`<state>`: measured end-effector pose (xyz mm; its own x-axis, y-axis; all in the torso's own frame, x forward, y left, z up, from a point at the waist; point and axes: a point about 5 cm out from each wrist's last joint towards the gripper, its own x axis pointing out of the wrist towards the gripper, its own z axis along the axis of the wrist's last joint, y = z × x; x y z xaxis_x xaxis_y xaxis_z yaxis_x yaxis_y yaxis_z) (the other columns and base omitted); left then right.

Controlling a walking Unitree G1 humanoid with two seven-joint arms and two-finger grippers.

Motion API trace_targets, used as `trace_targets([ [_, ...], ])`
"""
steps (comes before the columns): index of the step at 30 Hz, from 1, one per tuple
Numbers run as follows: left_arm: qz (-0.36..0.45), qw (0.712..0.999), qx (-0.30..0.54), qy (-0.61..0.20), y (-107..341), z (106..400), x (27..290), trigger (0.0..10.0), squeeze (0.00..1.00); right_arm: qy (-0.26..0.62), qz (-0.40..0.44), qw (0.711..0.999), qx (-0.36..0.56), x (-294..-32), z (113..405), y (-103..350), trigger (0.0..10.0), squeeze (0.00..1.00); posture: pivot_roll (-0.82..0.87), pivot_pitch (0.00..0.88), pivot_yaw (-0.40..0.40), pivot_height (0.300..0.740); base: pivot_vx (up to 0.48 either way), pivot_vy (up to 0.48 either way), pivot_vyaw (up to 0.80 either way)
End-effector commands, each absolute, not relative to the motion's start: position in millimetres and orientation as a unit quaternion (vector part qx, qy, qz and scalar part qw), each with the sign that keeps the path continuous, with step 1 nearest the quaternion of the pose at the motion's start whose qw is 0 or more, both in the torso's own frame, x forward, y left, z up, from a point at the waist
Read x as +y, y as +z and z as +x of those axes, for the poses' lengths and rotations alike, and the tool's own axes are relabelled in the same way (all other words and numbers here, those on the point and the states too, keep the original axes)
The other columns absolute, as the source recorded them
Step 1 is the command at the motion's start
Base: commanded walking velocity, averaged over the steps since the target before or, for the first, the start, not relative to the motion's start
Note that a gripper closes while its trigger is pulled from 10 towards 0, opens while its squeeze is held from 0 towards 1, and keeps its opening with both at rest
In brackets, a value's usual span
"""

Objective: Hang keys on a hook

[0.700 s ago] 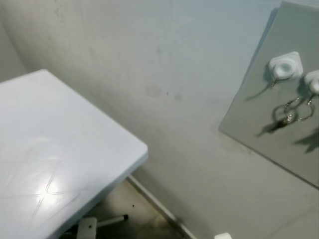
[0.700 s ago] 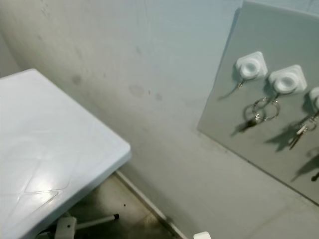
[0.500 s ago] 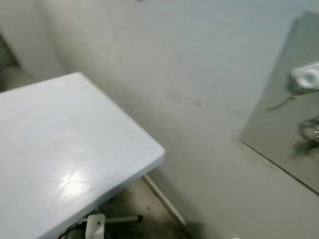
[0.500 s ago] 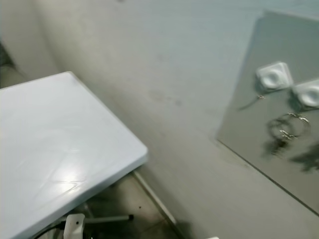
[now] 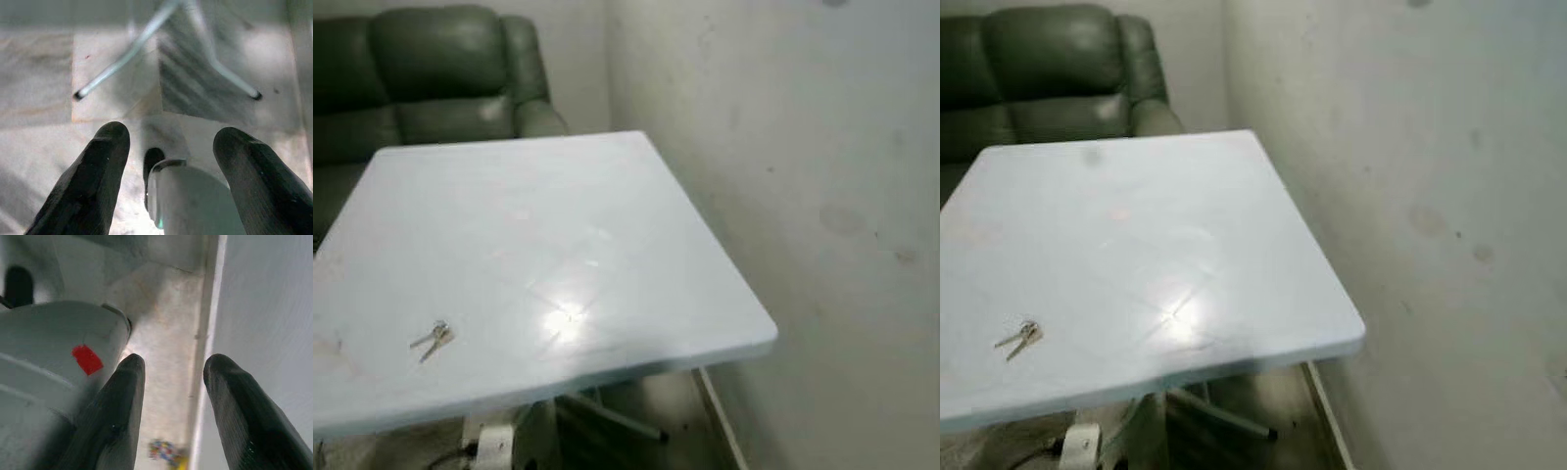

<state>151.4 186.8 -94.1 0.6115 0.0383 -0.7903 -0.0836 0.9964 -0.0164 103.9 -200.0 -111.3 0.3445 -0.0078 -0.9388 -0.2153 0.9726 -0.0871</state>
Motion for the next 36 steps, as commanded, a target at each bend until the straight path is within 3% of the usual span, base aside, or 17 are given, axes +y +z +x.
trace_targets([
  [1,-0.023,0.895,0.444,0.042,-94.5,148.5,193.9,10.0,0.0,0.065,-0.092,0.821,0.56,-195.1,111.7,-109.9,10.0,0.0,-0.07,0.0,-0.029,0.732,0.0,0.0,0.8],
  [15,-0.036,0.891,0.448,0.06,-95.2,147.4,194.8,10.0,0.0,0.057,-0.068,0.827,0.555,-180.7,115.9,-110.7,10.0,0.0,-0.07,0.0,-0.031,0.732,0.0,0.0,0.11],
  [36,-0.045,0.89,0.449,0.068,-95.9,145.8,194.6,10.0,0.0,0.042,-0.071,0.823,0.562,-205.8,109.2,-108.9,10.0,0.0,-0.07,0.0,-0.038,0.732,0.0,0.0,0.0],
])
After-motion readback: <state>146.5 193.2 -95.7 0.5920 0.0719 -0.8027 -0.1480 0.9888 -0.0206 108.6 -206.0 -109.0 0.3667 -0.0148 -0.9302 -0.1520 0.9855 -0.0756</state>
